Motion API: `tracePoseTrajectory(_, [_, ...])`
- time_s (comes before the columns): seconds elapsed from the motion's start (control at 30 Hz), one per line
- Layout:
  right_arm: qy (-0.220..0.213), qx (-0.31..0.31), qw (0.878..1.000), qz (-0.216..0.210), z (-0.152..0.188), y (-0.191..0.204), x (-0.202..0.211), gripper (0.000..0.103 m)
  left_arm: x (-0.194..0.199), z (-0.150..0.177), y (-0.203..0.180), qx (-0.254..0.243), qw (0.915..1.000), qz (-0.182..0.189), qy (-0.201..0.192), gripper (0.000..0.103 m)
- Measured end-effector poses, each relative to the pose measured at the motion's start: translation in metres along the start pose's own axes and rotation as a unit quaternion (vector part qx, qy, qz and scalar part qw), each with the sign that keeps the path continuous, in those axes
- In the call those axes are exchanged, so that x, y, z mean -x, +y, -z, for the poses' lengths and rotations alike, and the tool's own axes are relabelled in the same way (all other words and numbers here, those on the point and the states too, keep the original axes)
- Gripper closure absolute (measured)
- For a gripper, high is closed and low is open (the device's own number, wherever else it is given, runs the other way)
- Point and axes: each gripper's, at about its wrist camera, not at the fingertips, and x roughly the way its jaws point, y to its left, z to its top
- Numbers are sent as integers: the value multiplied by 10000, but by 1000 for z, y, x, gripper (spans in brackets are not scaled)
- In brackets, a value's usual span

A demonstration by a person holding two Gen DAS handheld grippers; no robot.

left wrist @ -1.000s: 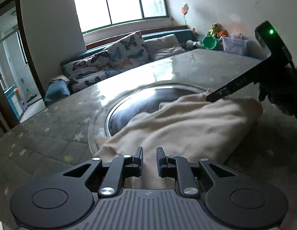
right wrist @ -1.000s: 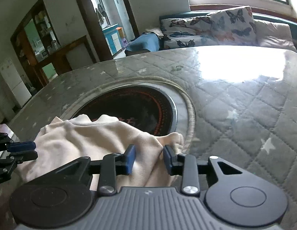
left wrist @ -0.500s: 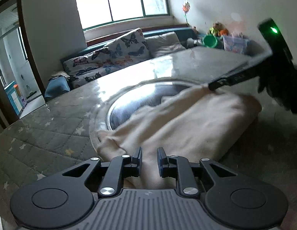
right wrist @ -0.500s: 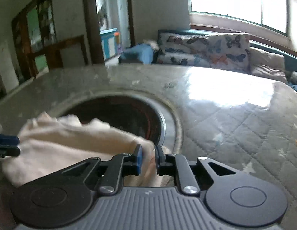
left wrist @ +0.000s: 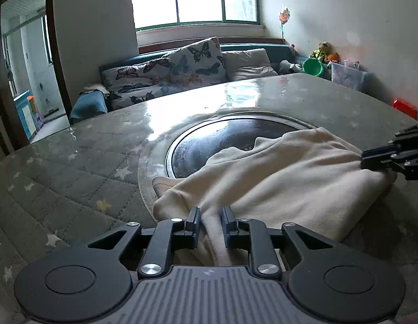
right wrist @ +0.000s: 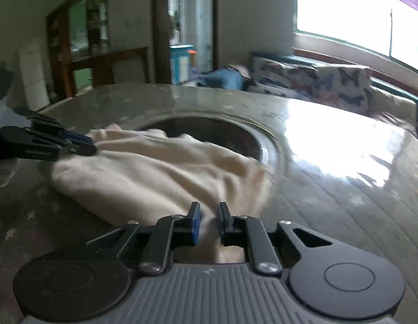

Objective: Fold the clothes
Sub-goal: 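Lower the folded shirt onto the table and open both grippers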

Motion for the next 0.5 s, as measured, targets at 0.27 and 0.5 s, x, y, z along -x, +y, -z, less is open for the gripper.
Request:
tracePoseTrajectory(0.27, [-336,118,9994,-11,-14,12,19,89,30,-7,-5,11,9993,-71,-353,80])
tracePoseTrajectory(0.5, [-50,569,9976,-388,-9,40,-3,89,43,23,-46,-757,9965,296,-178,80])
